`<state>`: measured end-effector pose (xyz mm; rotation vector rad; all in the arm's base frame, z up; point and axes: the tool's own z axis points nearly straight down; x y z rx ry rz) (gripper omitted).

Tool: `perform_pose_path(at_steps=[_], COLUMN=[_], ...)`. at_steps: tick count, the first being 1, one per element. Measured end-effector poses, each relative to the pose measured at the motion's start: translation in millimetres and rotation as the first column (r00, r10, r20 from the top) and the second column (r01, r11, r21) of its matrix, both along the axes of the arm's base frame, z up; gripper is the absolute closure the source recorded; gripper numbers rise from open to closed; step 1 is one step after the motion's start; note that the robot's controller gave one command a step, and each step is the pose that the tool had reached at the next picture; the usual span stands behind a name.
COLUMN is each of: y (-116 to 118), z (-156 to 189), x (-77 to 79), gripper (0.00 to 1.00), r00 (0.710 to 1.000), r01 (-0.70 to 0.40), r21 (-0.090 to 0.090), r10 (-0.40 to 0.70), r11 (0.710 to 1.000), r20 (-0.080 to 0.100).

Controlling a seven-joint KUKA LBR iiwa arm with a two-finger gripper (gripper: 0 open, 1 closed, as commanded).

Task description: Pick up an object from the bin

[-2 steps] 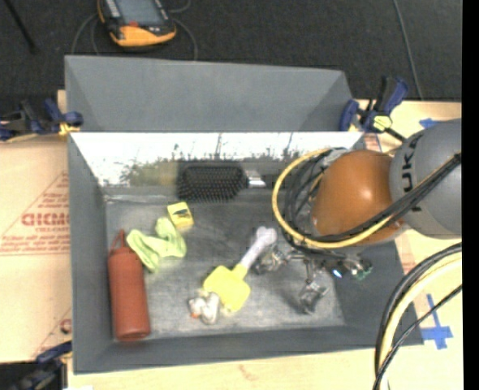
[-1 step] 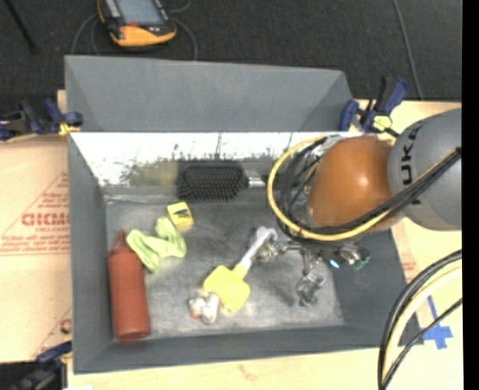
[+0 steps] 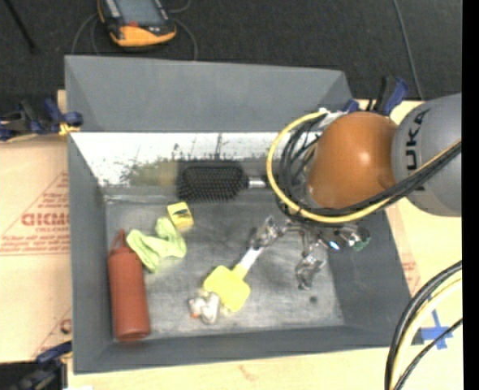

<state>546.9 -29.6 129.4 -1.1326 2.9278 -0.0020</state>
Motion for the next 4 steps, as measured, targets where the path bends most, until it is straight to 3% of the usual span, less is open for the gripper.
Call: perform_pose_path(at_steps=[1, 2, 4], y=[50.1, 46.1, 46.1], z=[1.7, -53.2, -49.3], x=[-2.2, -11.2, -13.7], gripper=[0.0, 1.0, 1.0], r00=[0.999, 0.98, 0.98], r01=[-0.038, -0.197, -0.198], r21=[0.0, 0.0, 0.001], r10=[0.038, 0.197, 0.198], r11=[0.999, 0.98, 0.98], r20=[0.001, 0.003, -0.003])
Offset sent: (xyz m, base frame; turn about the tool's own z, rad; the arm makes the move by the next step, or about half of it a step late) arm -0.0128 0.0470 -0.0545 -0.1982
